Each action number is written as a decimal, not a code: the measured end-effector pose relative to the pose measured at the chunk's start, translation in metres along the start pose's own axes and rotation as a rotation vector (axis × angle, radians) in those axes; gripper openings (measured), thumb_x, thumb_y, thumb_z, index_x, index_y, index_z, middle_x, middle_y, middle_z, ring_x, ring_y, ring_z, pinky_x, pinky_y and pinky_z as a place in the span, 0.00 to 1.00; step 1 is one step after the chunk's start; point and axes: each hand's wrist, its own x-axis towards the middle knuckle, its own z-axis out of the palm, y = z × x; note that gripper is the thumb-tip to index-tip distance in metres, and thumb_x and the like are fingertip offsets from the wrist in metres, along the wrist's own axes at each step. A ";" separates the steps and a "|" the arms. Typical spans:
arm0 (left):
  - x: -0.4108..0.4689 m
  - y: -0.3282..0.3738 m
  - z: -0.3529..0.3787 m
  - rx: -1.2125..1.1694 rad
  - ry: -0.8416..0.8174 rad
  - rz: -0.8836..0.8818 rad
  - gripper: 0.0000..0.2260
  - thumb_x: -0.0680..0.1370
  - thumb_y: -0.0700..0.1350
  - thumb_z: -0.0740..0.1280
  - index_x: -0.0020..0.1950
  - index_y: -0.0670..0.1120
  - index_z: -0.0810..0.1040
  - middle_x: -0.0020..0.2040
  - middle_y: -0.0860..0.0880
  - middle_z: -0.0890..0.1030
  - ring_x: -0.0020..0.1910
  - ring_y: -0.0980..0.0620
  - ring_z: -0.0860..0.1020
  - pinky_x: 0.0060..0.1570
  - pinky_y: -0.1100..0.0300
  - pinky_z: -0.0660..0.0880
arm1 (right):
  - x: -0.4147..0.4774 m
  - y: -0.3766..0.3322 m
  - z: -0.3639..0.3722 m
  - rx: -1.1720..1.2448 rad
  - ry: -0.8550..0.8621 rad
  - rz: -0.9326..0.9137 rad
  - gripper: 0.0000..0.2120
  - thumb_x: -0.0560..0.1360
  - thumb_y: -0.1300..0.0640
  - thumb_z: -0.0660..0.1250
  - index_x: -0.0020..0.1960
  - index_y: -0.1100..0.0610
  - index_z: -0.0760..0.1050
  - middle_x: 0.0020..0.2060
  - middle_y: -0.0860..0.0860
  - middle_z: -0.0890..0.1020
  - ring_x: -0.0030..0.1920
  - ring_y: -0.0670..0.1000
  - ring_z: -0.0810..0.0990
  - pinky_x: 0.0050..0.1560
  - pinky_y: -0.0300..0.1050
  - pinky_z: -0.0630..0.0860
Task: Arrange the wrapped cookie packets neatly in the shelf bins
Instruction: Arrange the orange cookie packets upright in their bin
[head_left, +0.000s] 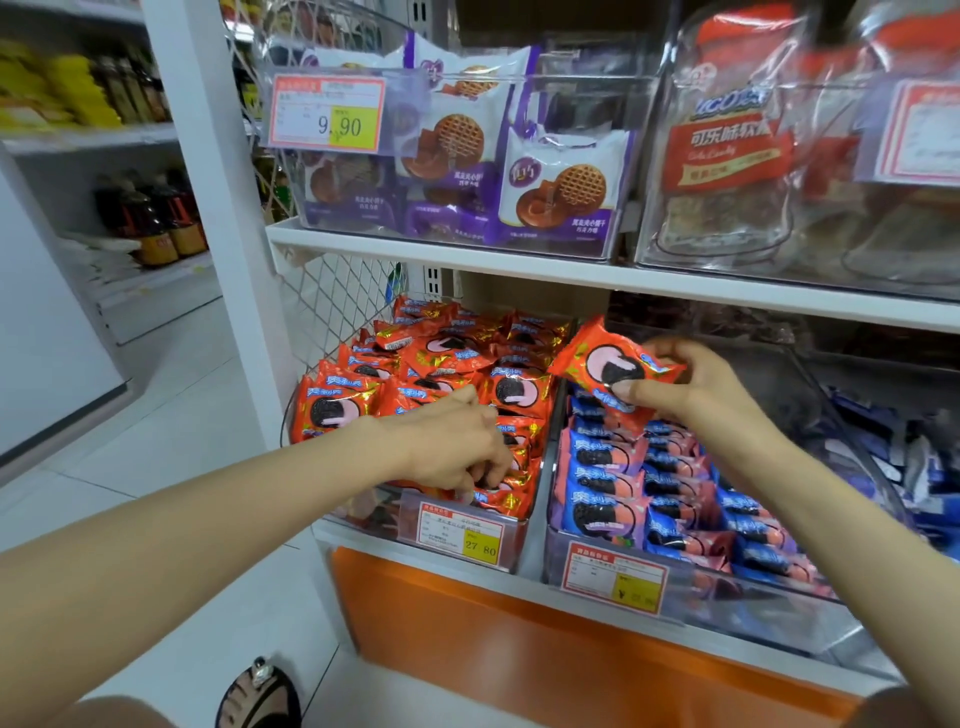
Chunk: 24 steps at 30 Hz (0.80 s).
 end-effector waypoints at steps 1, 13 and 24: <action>-0.003 0.001 -0.004 0.072 0.081 0.002 0.11 0.72 0.54 0.70 0.51 0.53 0.77 0.50 0.57 0.78 0.51 0.59 0.65 0.51 0.60 0.56 | 0.001 -0.001 0.004 0.006 -0.002 -0.007 0.16 0.69 0.67 0.71 0.53 0.56 0.73 0.40 0.52 0.80 0.36 0.47 0.79 0.39 0.36 0.77; -0.033 -0.044 -0.005 -0.262 0.860 -0.531 0.13 0.73 0.47 0.71 0.55 0.46 0.77 0.51 0.48 0.76 0.55 0.46 0.72 0.55 0.53 0.68 | 0.038 -0.007 0.064 -0.109 -0.113 -0.108 0.11 0.69 0.64 0.73 0.48 0.53 0.76 0.38 0.46 0.79 0.37 0.42 0.77 0.42 0.34 0.73; -0.022 -0.051 -0.012 -0.256 0.812 -0.625 0.21 0.74 0.57 0.67 0.63 0.48 0.74 0.61 0.43 0.73 0.63 0.44 0.66 0.60 0.55 0.62 | 0.051 -0.007 0.065 -0.170 -0.204 -0.050 0.25 0.66 0.66 0.74 0.58 0.47 0.74 0.50 0.50 0.81 0.49 0.50 0.79 0.52 0.41 0.75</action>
